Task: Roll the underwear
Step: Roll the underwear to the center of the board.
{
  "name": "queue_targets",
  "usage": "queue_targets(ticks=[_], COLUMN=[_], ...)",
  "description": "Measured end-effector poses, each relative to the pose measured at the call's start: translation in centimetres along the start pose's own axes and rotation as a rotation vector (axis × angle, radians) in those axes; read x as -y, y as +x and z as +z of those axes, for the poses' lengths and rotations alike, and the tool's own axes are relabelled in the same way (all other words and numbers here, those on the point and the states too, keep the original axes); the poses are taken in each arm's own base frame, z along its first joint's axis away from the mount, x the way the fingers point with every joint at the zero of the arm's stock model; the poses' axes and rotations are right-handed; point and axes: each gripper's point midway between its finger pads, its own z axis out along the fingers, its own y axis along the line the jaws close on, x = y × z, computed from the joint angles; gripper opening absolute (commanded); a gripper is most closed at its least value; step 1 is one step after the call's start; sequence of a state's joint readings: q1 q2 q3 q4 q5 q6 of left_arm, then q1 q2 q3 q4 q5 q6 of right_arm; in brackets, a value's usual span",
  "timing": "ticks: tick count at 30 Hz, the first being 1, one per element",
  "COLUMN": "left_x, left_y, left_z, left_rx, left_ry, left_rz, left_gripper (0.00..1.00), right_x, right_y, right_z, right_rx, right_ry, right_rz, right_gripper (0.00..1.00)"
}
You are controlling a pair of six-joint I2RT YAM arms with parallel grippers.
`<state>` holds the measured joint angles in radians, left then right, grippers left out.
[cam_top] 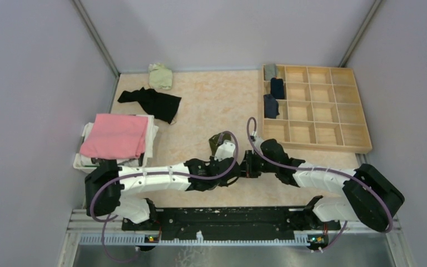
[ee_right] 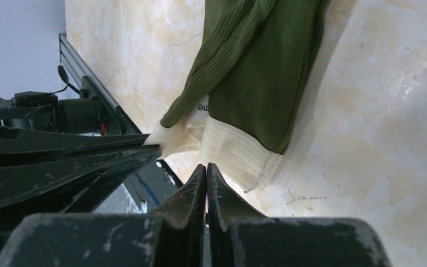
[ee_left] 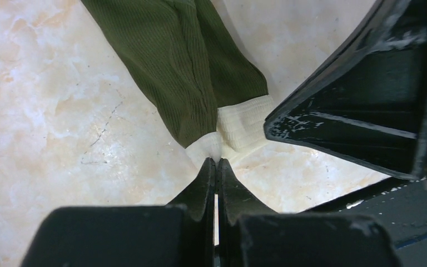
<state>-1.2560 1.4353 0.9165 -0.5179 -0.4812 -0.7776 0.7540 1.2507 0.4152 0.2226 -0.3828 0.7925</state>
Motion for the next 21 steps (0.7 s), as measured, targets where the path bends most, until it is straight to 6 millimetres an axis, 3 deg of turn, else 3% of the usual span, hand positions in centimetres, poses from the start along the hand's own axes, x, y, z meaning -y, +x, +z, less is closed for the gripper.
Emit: queue_targets(ticks=[5,12,21], left_x=[0.0,-0.1,-0.1], left_y=[-1.3,-1.6,-1.7], left_z=[-1.1,-1.3,-1.3], left_rx=[0.045,0.056,0.061], left_ry=[0.021,0.019,0.014], left_rz=[-0.031,-0.035,-0.035], left_gripper=[0.00,0.00,0.00], right_x=[-0.3,-0.8,0.8], right_y=[-0.1,-0.8,-0.2], right_z=[0.6,1.6,2.9], right_rx=[-0.003,0.002,-0.024], right_ry=[-0.027,-0.046,-0.013], right_rz=[0.013,0.009,0.026], right_gripper=[0.01,0.00,0.00])
